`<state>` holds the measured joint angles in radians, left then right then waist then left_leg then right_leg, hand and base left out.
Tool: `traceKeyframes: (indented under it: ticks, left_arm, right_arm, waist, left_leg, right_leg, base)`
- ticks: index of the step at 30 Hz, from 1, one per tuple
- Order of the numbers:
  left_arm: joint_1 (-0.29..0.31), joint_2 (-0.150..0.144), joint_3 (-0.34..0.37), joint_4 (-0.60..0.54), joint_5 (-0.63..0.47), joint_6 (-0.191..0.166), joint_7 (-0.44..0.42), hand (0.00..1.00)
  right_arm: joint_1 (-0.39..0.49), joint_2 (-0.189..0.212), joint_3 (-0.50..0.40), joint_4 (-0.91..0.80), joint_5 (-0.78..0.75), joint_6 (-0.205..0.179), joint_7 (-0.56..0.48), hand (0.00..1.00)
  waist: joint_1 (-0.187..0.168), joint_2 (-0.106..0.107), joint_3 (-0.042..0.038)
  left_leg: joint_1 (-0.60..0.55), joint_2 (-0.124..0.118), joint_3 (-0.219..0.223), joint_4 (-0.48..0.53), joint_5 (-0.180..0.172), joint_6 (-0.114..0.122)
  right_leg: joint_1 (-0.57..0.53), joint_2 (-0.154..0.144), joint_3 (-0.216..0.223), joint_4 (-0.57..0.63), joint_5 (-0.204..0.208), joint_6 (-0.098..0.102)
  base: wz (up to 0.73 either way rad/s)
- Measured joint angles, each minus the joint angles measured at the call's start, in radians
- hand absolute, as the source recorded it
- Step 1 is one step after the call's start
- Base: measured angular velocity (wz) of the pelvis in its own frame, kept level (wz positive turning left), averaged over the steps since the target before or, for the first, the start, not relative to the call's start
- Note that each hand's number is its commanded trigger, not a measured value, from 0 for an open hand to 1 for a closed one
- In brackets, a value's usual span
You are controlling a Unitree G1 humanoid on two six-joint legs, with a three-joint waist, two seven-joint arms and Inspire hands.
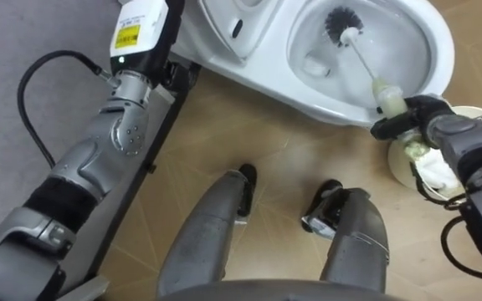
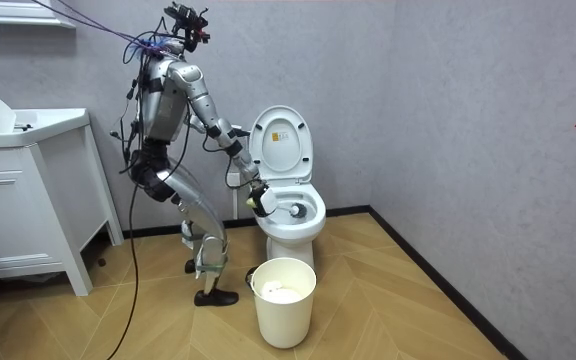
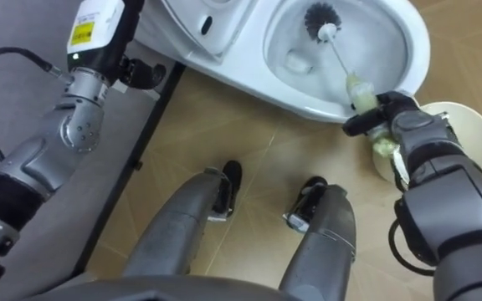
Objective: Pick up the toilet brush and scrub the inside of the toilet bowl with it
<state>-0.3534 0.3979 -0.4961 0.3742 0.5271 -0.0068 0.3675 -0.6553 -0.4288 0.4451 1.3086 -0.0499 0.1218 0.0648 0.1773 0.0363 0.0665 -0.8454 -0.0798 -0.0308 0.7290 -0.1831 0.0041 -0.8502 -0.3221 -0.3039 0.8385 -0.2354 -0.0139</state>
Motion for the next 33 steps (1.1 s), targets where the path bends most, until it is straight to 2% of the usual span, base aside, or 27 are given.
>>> traceKeyframes:
  ticks: [3, 7, 11, 14, 18, 20, 24, 26, 29, 33]
  left_arm:
    - [-0.017, -0.005, -0.007, 0.022, 0.023, -0.004, 0.0, 0.0]
    - [-0.035, -0.004, -0.016, 0.045, 0.011, -0.022, 0.0, 0.0]
    - [-0.029, 0.02, -0.018, 0.047, -0.022, -0.034, -0.001, 0.0]
    - [-0.02, 0.043, -0.015, 0.047, -0.03, -0.048, 0.001, 0.0]
    - [-0.007, 0.078, -0.012, 0.047, -0.064, -0.084, 0.004, 0.0]
    - [-0.006, 0.089, -0.005, 0.047, -0.065, -0.105, 0.004, 0.0]
    - [-0.008, 0.092, 0.002, 0.08, -0.065, -0.148, 0.008, 0.0]
    - [-0.003, 0.094, 0.0, 0.094, -0.065, -0.162, 0.005, 0.0]
    - [-0.001, 0.095, 0.0, 0.117, -0.066, -0.185, -0.002, 0.0]
    - [-0.001, 0.092, 0.001, 0.121, -0.065, -0.191, -0.03, 0.0]
  right_arm:
    - [-0.027, 0.02, 0.031, 0.0, -0.196, 0.008, -0.006, 1.0]
    - [-0.056, 0.002, 0.116, -0.041, -0.47, 0.044, 0.011, 1.0]
    - [-0.069, -0.005, 0.213, -0.148, -0.614, 0.087, 0.045, 1.0]
    - [-0.075, -0.007, 0.234, -0.19, -0.697, 0.092, 0.07, 1.0]
    - [-0.07, -0.006, 0.241, -0.229, -0.73, 0.093, 0.082, 1.0]
    - [-0.069, -0.011, 0.241, -0.249, -0.735, 0.093, 0.088, 1.0]
    - [-0.046, -0.029, 0.243, -0.298, -0.743, 0.092, 0.093, 1.0]
    - [-0.022, -0.038, 0.25, -0.319, -0.751, 0.082, 0.097, 1.0]
    - [-0.003, -0.048, 0.25, -0.335, -0.748, 0.072, 0.114, 1.0]
    - [-0.006, -0.056, 0.253, -0.315, -0.731, 0.048, 0.122, 1.0]
  waist:
    - [0.018, 0.005, -0.0002]
    - [0.034, 0.004, 0.0007]
    - [0.05, 0.001, 0.0028]
    - [0.051, -0.004, 0.0058]
    - [0.047, -0.007, 0.0074]
    - [0.046, -0.016, 0.0127]
    - [0.043, -0.024, 0.0141]
    - [0.041, -0.025, 0.0137]
    - [0.037, -0.027, 0.0129]
    - [0.042, -0.037, 0.0116]
  left_leg:
    - [0.002, 0.0, -0.001, -0.006, 0.002, -0.004]
    - [0.009, 0.009, -0.001, -0.02, 0.004, -0.006]
    - [0.022, 0.034, 0.004, -0.031, 0.002, -0.019]
    - [0.035, 0.049, 0.002, -0.041, 0.004, -0.036]
    - [0.041, 0.059, -0.005, -0.044, 0.0, -0.046]
    - [0.043, 0.058, -0.009, -0.044, -0.001, -0.048]
    - [0.06, 0.06, -0.015, -0.042, -0.005, -0.05]
    - [0.08, 0.069, -0.017, -0.044, -0.012, -0.048]
    - [0.103, 0.068, -0.027, -0.055, -0.012, -0.048]
    - [0.127, 0.066, -0.018, -0.068, -0.012, -0.043]
  right_leg:
    - [-0.001, 0.001, -0.001, 0.0, -0.001, -0.001]
    - [0.001, 0.011, 0.0, -0.01, 0.001, -0.008]
    - [0.007, 0.038, -0.001, -0.027, 0.004, -0.024]
    - [0.019, 0.054, -0.001, -0.036, -0.001, -0.033]
    - [0.028, 0.064, -0.009, -0.038, -0.007, -0.045]
    - [0.03, 0.063, -0.012, -0.034, -0.01, -0.051]
    - [0.056, 0.067, -0.018, -0.042, -0.009, -0.054]
    - [0.087, 0.079, -0.027, -0.065, -0.007, -0.045]
    - [0.118, 0.084, -0.033, -0.088, 0.0, -0.036]
    - [0.136, 0.082, -0.029, -0.096, 0.005, -0.036]
  base:
    - [0.0]
    - [-0.05]
    - [-0.14]
    - [-0.06]
    - [-0.01]
    - [0.02]
    - [0.04]
    - [-0.06]
    - [0.0]
    - [-0.02]
